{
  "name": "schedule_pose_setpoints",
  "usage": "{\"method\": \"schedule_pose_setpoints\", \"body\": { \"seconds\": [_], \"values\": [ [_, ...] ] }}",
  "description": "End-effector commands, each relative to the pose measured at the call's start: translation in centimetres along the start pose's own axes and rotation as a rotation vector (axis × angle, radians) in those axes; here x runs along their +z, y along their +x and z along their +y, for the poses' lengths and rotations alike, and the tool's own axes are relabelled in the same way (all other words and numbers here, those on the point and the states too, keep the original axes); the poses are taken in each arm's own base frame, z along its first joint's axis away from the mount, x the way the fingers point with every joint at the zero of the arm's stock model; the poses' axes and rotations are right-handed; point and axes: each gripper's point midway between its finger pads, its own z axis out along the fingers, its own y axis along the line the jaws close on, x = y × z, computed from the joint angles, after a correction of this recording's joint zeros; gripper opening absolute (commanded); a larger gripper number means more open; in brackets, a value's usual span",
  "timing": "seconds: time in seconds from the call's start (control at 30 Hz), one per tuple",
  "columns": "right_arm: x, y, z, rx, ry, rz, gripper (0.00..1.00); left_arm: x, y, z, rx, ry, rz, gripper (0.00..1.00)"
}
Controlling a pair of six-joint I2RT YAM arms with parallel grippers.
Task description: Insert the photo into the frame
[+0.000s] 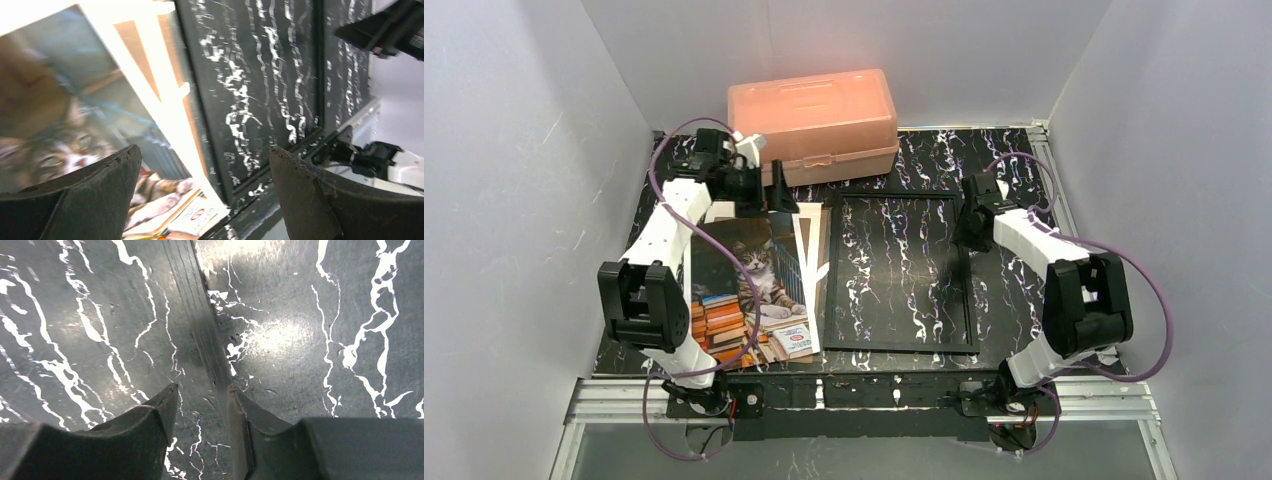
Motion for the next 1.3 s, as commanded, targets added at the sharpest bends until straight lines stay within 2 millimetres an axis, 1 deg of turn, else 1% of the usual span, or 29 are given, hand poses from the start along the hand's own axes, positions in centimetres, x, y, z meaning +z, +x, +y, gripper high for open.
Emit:
{"method": "schedule_pose_setpoints", "body": {
  "seconds": [0.0,0.07,0.13,0.2,0.3,0.33,0.37,0.47,0.53,0.57,0.63,0.7,0.77,0.83,0.97,1.07,1.17,1.2,1.27],
  "values": [
    [-3.2,-2.6,1.2,0.028,-0.07,-0.075,0.52,-3.6,1.9,2.6,0.04,-0.084,0.045,0.98],
    [-3.9,-2.0,1.6,0.015,-0.074,-0.082,0.58,-4.4,2.2,4.0,0.046,-0.098,0.04,0.98],
    [-5.4,-1.3,3.6,-0.029,-0.114,-0.12,0.63,-5.7,2.4,5.8,0.002,-0.103,0.035,0.98],
    [-6.7,-0.2,6.4,-0.069,-0.168,-0.141,0.68,-6.9,2.4,7.6,-0.047,-0.092,0.029,0.98],
    [-9.0,1.9,12.2,-0.137,-0.287,-0.16,0.71,-8.6,2.7,11.0,-0.054,-0.145,0.061,0.98],
    [-9.7,2.8,14.4,-0.176,-0.326,-0.164,0.71,-9.2,3.0,12.1,-0.047,-0.176,0.082,0.98],
    [-10.9,4.3,17.3,-0.233,-0.38,-0.164,0.72,-9.7,3.6,12.9,-0.049,-0.193,0.113,0.98],
    [-12.4,7.6,23.9,-0.358,-0.472,-0.156,0.7,-11.1,4.2,15.4,-0.07,-0.243,0.12,0.98],
    [-12.9,9.9,27.6,-0.428,-0.52,-0.145,0.67,-12.2,4.6,17.0,-0.103,-0.27,0.116,0.98],
    [-13.4,10.7,29.7,-0.451,-0.562,-0.136,0.66,-12.7,4.8,17.5,-0.116,-0.272,0.118,0.98],
    [-13.2,12.8,32.5,-0.488,-0.624,-0.101,0.64,-13.5,5.2,18.6,-0.146,-0.285,0.124,0.98],
    [-12.6,14.4,34.5,-0.507,-0.666,-0.07,0.63,-14.1,5.7,19.7,-0.166,-0.301,0.137,0.98],
    [-11.3,15.6,35.6,-0.517,-0.672,-0.044,0.62,-14.5,6.4,20.6,-0.172,-0.322,0.16,0.96],
    [-10.1,16.0,36.1,-0.518,-0.663,-0.043,0.62,-14.7,7.2,21.3,-0.162,-0.339,0.177,0.95],
    [-7.7,16.6,35.6,-0.519,-0.614,-0.03,0.62,-14.3,8.5,22.3,-0.12,-0.373,0.204,0.95],
    [-6.2,16.6,34.5,-0.494,-0.579,-0.02,0.62,-14.1,9.3,22.9,-0.108,-0.389,0.227,0.95],
    [-5.1,15.9,33.0,-0.447,-0.548,-0.012,0.63,-13.8,10.1,23.4,-0.092,-0.394,0.252,0.94],
    [-4.5,15.9,32.1,-0.437,-0.533,-0.004,0.64,-13.7,10.4,23.5,-0.085,-0.395,0.258,0.94],
    [-4.3,15.5,31.1,-0.412,-0.526,-0.005,0.63,-13.4,10.9,23.9,-0.076,-0.402,0.27,0.94]
  ]
}}
